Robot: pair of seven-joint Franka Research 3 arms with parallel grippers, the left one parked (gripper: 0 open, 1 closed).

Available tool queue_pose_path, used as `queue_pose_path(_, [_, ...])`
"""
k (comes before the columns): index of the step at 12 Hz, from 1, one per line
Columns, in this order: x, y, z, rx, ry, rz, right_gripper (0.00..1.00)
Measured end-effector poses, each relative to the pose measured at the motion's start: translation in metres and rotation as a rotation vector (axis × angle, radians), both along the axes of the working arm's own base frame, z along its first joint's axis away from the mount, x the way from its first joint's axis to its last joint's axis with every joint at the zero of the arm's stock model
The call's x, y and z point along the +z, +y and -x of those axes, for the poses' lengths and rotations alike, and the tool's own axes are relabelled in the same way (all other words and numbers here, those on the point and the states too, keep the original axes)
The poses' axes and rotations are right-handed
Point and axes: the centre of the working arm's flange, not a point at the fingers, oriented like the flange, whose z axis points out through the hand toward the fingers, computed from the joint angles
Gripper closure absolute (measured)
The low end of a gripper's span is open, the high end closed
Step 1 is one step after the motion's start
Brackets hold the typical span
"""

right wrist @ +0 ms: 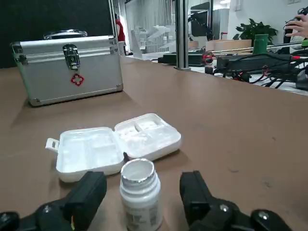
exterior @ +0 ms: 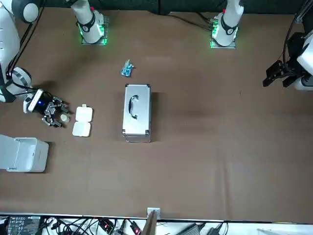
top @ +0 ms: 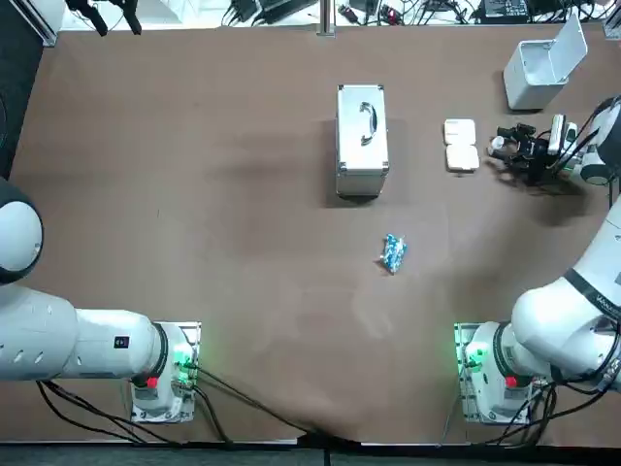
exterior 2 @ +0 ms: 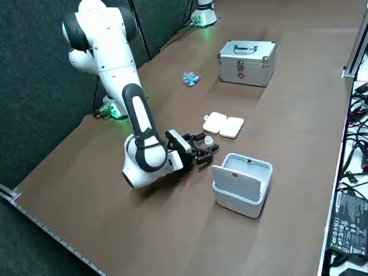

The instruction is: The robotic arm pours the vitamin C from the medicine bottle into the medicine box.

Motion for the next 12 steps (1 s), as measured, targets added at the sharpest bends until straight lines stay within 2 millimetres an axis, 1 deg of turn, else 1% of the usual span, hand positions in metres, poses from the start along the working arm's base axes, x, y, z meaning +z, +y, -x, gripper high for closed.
queue_pose_path(2, [-0.0015, 0.0002, 0.0007, 0.0, 0.001, 0.0, 0.07])
queue_pose_path(4, [-0.0014, 0.0001, 0.0004, 0.001, 0.0, 0.0, 0.16])
queue_pose_path(5, [-0.0012, 0.0, 0.0002, 0.001, 0.0, 0.001, 0.17])
queue_pose_path(6, [-0.0011, 0.0, 0.0, 0.001, 0.0, 0.001, 0.24])
queue_pose_path(12, [-0.0011, -0.0001, -0.0001, 0.001, -0.001, 0.001, 0.34])
